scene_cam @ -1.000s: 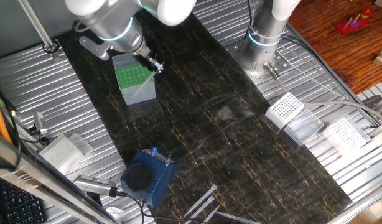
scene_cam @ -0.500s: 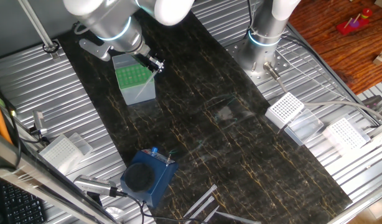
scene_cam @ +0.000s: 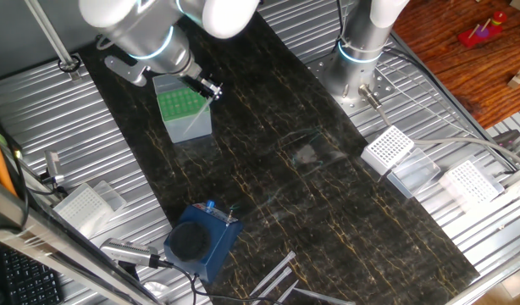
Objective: Insert a large pipette tip into the holder for large pipette tips
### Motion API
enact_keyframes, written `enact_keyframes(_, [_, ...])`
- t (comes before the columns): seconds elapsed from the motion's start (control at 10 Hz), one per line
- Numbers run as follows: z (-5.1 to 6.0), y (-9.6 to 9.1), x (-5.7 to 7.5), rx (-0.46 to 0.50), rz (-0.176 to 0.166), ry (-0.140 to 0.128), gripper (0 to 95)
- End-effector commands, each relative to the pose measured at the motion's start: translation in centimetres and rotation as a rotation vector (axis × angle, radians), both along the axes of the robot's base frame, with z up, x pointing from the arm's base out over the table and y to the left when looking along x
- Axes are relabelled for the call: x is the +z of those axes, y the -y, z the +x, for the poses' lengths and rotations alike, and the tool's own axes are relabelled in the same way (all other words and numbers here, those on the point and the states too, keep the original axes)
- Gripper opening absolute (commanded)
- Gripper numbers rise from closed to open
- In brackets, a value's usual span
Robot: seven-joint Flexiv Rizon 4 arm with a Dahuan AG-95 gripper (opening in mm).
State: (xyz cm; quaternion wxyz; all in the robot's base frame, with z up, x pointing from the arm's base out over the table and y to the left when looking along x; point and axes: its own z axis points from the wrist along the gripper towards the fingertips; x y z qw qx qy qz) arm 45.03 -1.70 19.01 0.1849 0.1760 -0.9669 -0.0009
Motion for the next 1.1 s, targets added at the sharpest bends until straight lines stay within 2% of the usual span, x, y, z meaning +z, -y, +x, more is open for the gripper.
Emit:
enact_keyframes(0.1, [-0.1,0.0,0.0,-0.295,0.019,0.09,0.0])
enact_keyframes(0.2, [-0.1,0.0,0.0,-0.324,0.017,0.109,0.0])
enact_keyframes(0.4, [-0.1,0.0,0.0,-0.346,0.007,0.119,0.0])
enact_keyframes(0.7, [-0.3,1.0,0.3,-0.281,0.023,0.123,0.0])
enact_keyframes(0.8, [-0.7,2.3,0.7,-0.253,0.033,0.12,0.0])
enact_keyframes(0.9, [-1.0,2.9,1.0,-0.265,0.048,0.106,0.0])
enact_keyframes(1.0, [-1.3,3.0,1.2,-0.299,0.098,0.071,0.0])
enact_keyframes(1.1, [-1.4,3.1,1.3,-0.322,0.137,0.004,0.0])
